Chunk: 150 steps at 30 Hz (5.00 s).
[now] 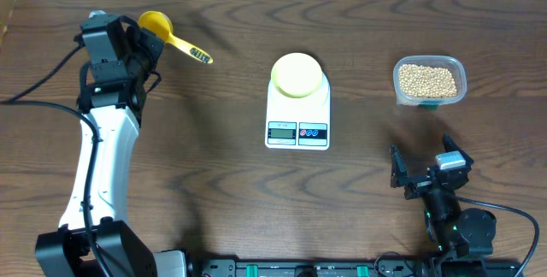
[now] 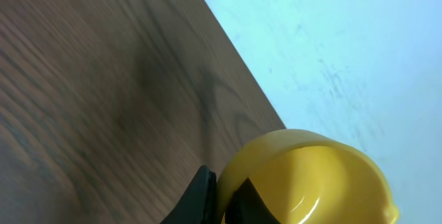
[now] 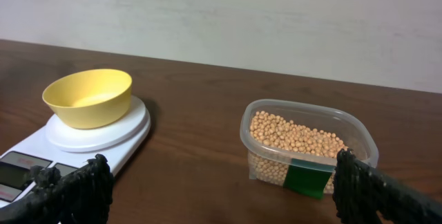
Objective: Scoop item into bowl and weigh 50g on scale
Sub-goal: 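Grasp the yellow scoop by its cup with the left gripper and lift, then bring the scoop over the scale and grasp its handle with the right gripper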
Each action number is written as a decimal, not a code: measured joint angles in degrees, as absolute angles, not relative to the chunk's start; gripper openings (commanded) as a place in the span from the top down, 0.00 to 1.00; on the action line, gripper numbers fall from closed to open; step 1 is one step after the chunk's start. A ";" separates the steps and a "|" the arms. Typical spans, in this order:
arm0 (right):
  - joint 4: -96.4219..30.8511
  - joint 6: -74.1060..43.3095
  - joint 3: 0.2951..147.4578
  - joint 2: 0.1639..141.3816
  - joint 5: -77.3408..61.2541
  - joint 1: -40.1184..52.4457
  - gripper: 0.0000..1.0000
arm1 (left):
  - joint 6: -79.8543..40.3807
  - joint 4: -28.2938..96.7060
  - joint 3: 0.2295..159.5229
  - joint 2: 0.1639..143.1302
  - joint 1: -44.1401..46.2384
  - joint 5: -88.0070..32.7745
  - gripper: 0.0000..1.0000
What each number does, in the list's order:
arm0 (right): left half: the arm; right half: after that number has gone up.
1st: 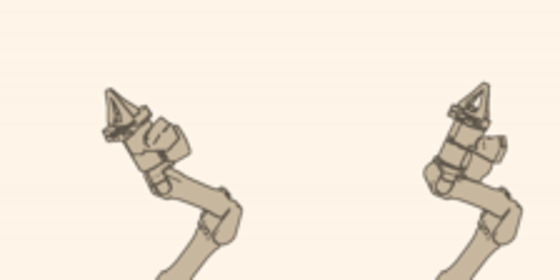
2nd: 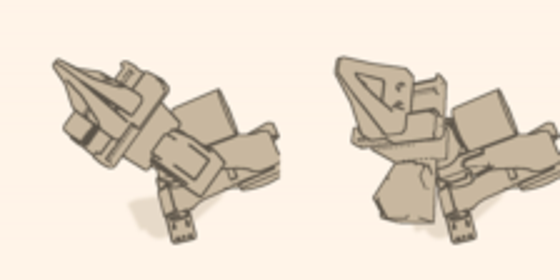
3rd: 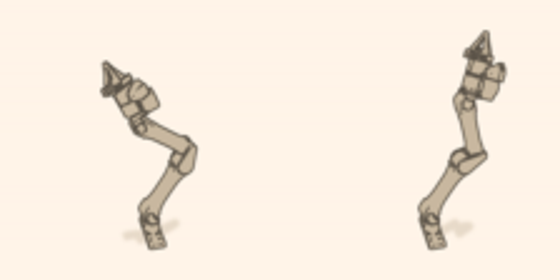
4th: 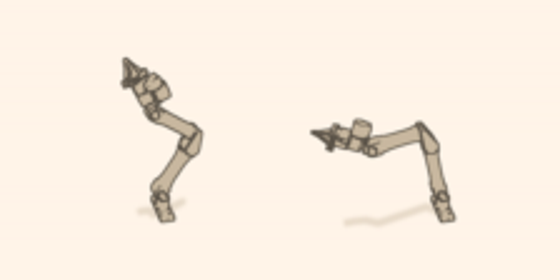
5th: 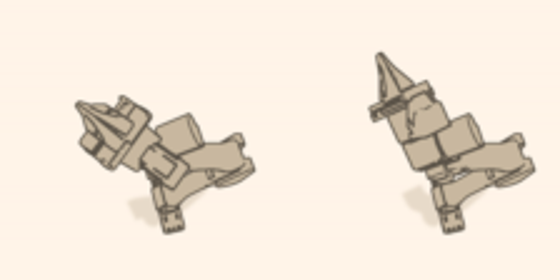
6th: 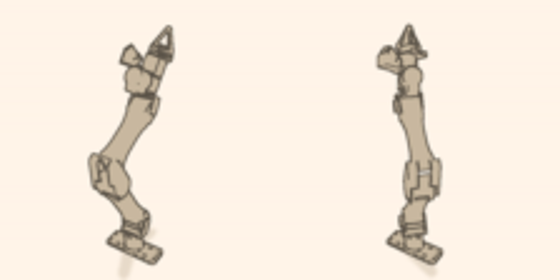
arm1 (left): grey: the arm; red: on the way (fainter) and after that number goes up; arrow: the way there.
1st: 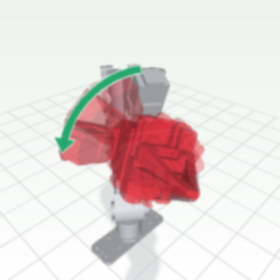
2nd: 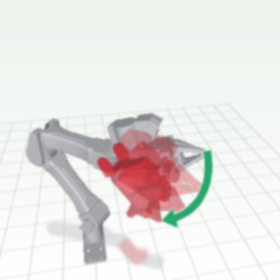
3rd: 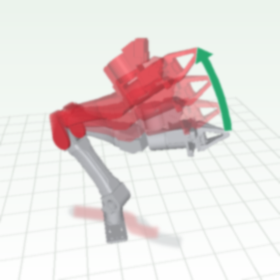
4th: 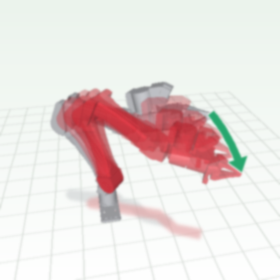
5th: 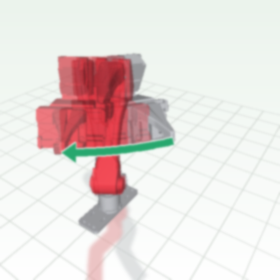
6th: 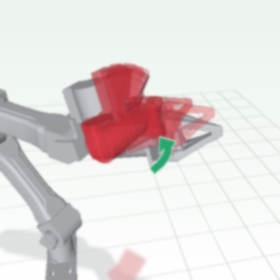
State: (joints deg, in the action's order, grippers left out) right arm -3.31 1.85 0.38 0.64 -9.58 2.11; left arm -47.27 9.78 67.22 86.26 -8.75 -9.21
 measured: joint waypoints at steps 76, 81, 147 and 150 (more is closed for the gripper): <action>6.26 -31.44 69.63 94.63 -39.99 13.52 0.37 | -79.40 6.00 67.22 89.91 15.79 0.05 0.92; 6.35 -33.74 69.65 94.65 -38.63 14.76 0.52 | -79.53 5.98 67.22 89.91 17.02 0.16 0.92; 6.24 -35.40 69.65 94.67 -39.18 21.67 0.99 | -87.22 5.48 67.22 89.91 17.85 -11.31 0.54; 6.28 -35.40 69.65 94.67 -39.18 21.67 0.99 | -87.42 5.52 67.22 89.91 17.87 -11.51 0.20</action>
